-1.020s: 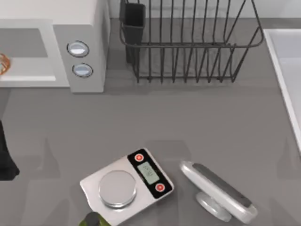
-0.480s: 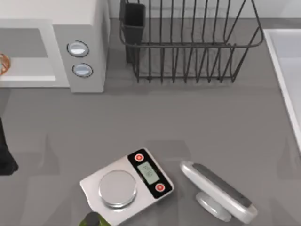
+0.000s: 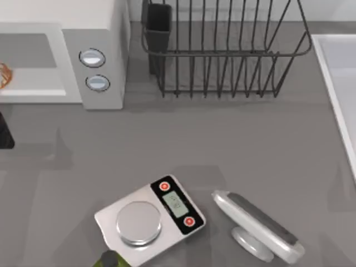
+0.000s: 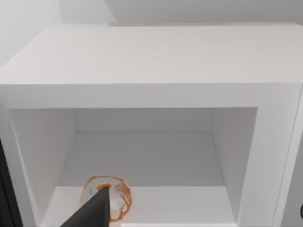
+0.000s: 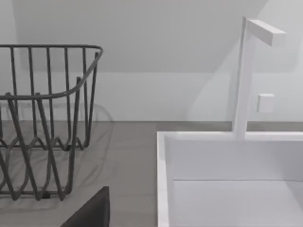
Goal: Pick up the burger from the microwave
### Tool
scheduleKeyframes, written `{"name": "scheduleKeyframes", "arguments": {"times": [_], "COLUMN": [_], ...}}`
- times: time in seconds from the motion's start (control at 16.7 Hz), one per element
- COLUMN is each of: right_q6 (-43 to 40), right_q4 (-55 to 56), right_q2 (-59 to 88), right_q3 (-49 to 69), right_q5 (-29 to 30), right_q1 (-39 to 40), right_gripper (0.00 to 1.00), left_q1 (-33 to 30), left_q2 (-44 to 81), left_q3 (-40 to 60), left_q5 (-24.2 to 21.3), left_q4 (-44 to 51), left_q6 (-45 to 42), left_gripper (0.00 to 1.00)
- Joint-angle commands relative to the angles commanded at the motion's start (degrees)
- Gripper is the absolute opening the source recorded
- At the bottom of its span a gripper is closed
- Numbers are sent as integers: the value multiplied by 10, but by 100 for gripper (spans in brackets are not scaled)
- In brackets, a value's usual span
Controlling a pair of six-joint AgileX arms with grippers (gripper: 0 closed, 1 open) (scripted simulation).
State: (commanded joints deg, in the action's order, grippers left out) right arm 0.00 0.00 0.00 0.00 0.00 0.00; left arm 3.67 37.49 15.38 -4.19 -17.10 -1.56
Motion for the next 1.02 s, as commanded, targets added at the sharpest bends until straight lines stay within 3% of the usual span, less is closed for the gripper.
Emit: {"name": "scheduleKeyframes", "arguments": {"times": [0.72, 1.02], "right_q6": [0, 0], "right_q4": [0, 0], "right_q2": [0, 0], "right_q3": [0, 0], "right_q5": [0, 0], "right_q1": [0, 0], "right_gripper": [100, 100], "left_q1": [68, 90], "left_q2": [688, 916], "left_q3": [279, 371], "left_q5": [-76, -100], "left_q4": [-308, -409], "left_q6": [-30, -40], "left_gripper": [100, 100]}}
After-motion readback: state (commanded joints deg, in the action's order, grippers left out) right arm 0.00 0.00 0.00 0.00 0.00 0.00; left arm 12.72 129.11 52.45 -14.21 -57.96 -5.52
